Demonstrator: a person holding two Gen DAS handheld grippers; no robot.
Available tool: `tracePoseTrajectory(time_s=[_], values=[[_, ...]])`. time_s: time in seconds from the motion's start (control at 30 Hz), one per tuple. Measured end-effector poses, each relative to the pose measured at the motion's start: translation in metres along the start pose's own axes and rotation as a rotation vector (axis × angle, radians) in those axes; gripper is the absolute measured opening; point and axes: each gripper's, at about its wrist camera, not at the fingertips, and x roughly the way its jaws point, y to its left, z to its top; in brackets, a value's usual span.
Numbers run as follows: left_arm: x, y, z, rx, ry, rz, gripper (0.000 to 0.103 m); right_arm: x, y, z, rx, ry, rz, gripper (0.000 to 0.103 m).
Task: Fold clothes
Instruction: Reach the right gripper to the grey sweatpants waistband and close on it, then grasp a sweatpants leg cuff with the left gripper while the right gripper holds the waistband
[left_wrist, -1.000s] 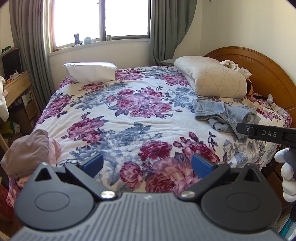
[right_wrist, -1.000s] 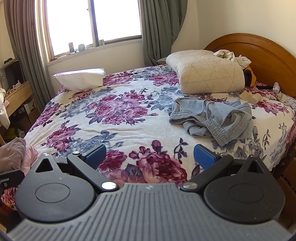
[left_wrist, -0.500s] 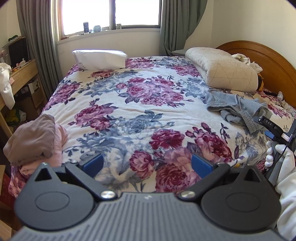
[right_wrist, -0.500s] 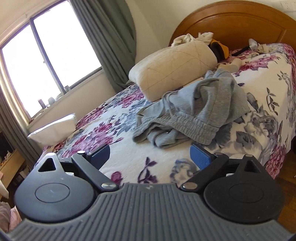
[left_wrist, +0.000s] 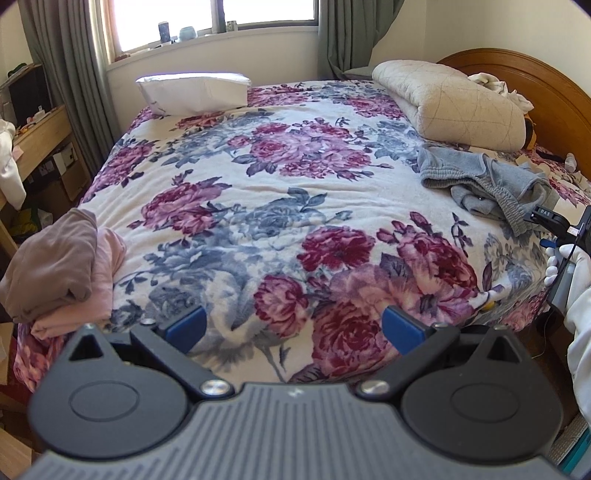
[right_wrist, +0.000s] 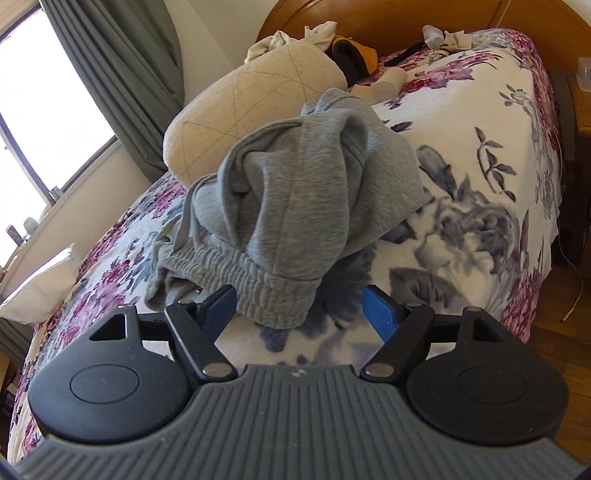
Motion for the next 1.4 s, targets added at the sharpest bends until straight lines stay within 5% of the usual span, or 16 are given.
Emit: tracePoseTrajectory(time_s=[0.6,0.9,1.07,1.23,1.4], values=[[0.036,-0.004,0.004,0.015,0.104,-0.011,0.103,0.03,0.002,0.006,-0.08,0.006,0.054,0.077],[0.05,0.005,0.008,-0.011,0.132,-0.038,0.103,0.037,0.015,0.011,-0.14,0.012,0.055,0.051],[0.059,0.01,0.01,-0.026,0.144,-0.058,0.103,0.031,0.021,0.011,-0.164,0.026,0.085,0.019],[0.067,0.015,0.015,-0.034,0.146,-0.08,0.103,0.009,0.041,0.007,-0.159,-0.005,0.167,0.016],[0.072,0.02,0.02,-0.068,0.141,-0.102,0.103,-0.022,0.076,-0.009,-0.053,0.005,0.363,0.015]])
